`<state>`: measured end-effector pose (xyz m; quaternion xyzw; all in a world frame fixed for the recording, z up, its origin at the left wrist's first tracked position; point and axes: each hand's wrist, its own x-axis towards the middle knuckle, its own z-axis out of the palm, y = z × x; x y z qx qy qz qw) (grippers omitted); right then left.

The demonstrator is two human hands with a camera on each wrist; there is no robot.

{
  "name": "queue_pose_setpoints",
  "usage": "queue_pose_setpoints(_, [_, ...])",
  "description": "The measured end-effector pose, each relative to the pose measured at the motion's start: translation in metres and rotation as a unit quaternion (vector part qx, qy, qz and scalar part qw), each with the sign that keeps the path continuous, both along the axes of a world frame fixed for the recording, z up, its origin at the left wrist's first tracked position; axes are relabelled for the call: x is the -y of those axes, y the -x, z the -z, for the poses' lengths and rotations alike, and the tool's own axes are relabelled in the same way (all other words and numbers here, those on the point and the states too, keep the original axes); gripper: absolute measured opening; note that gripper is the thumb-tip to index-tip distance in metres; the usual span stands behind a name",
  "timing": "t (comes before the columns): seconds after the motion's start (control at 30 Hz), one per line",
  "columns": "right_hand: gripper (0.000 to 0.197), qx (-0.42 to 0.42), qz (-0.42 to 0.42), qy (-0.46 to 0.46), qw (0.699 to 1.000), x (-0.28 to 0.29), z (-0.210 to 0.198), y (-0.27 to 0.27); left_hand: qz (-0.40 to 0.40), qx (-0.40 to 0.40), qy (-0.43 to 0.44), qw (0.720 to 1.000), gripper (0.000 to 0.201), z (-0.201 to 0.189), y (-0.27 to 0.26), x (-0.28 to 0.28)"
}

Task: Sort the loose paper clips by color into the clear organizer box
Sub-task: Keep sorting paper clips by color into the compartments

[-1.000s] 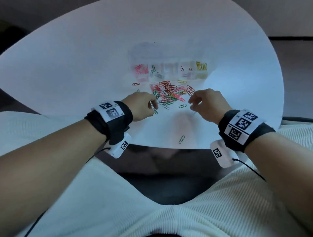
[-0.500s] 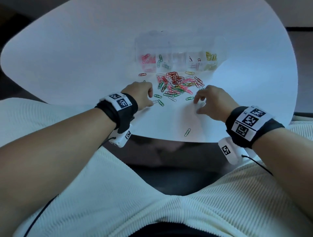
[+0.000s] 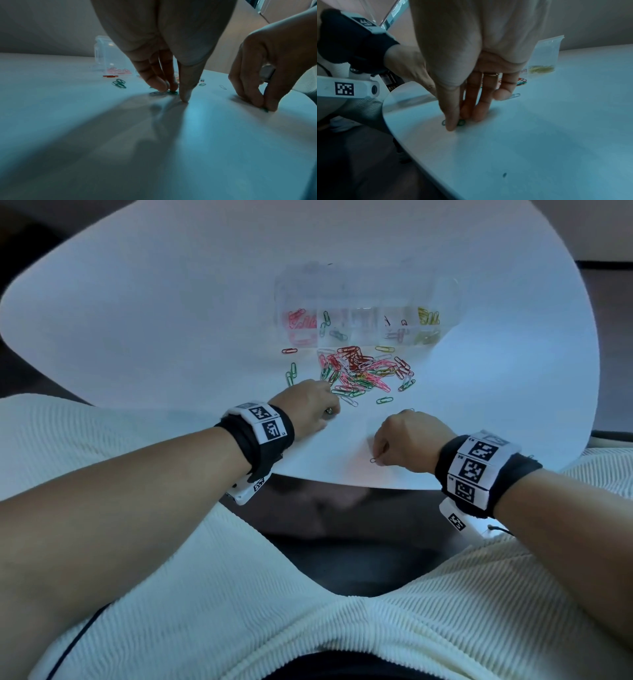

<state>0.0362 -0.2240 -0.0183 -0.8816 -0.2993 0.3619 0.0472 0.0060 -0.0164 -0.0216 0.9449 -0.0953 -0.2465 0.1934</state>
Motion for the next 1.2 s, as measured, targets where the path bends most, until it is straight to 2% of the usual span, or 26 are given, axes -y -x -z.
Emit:
queue_pose_setpoints(0.13, [0.013,-0.029,0.019,-0.005,0.999,0.001,-0.002,0.001,-0.016,-0.012,-0.018,1.000,0.021,-0.001,-0.003,-0.002])
queue_pose_setpoints(0.23, [0.007,-0.042,0.135,-0.091,0.986,0.003,-0.006,-0.010,-0.024,-0.014,-0.021,0.999,0.022,-0.001,-0.004,-0.002])
queue_pose_setpoints(0.3, [0.010,-0.083,0.234,-0.165,0.955,0.007,-0.008,-0.019,-0.026,-0.019,-0.024,0.999,0.023,0.000,-0.004,-0.002])
queue_pose_setpoints(0.37, [0.023,-0.131,0.315,-0.238,0.909,0.010,-0.008,-0.026,-0.027,-0.021,-0.028,0.999,0.022,0.000,-0.004,-0.002])
queue_pose_setpoints(0.43, [0.021,-0.168,0.379,-0.291,0.862,0.011,-0.009,-0.031,-0.022,-0.014,-0.036,0.999,0.020,0.001,-0.006,-0.002])
queue_pose_setpoints(0.57, [0.013,-0.202,0.489,-0.319,0.787,0.012,-0.010,-0.040,-0.018,0.017,-0.055,0.998,0.018,0.001,-0.006,-0.006])
queue_pose_setpoints(0.63, [0.012,-0.198,0.522,-0.310,0.769,0.012,-0.007,-0.042,-0.009,0.018,-0.065,0.998,0.020,0.000,-0.007,-0.006])
queue_pose_setpoints(0.67, [0.013,-0.181,0.519,-0.297,0.781,0.012,-0.006,-0.042,-0.009,0.018,-0.069,0.997,0.020,0.000,-0.007,-0.005])
queue_pose_setpoints(0.7, [0.016,-0.146,0.492,-0.271,0.814,0.012,-0.005,-0.042,-0.012,0.017,-0.071,0.997,0.020,-0.001,-0.008,-0.005])
queue_pose_setpoints(0.77, [0.016,-0.035,0.381,-0.190,0.904,0.010,-0.002,-0.039,-0.024,0.012,-0.064,0.998,0.019,0.000,-0.008,-0.005])
queue_pose_setpoints(0.8, [0.012,0.012,0.327,-0.159,0.931,0.009,-0.001,-0.037,-0.028,0.008,-0.057,0.998,0.018,0.001,-0.008,-0.004])
queue_pose_setpoints(0.83, [0.010,0.046,0.288,-0.140,0.946,0.007,0.000,-0.034,-0.029,0.004,-0.052,0.998,0.017,0.001,-0.008,-0.004])
queue_pose_setpoints(0.93, [0.022,0.103,0.228,-0.108,0.962,0.004,0.007,-0.030,-0.032,-0.003,-0.040,0.999,0.021,0.001,-0.008,-0.004])
queue_pose_setpoints(1.0, [0.022,0.122,0.206,-0.088,0.967,0.005,0.011,-0.030,-0.060,0.024,-0.005,0.998,0.026,-0.004,-0.011,-0.005])
queue_pose_setpoints(1.1, [0.013,0.125,0.205,-0.078,0.968,0.005,0.012,-0.030,-0.145,0.068,0.083,0.984,0.025,-0.017,-0.019,-0.009])
queue_pose_setpoints(1.2, [0.008,0.118,0.206,-0.061,0.969,0.002,0.011,-0.030,-0.241,0.013,0.144,0.960,0.025,-0.022,-0.026,-0.017])
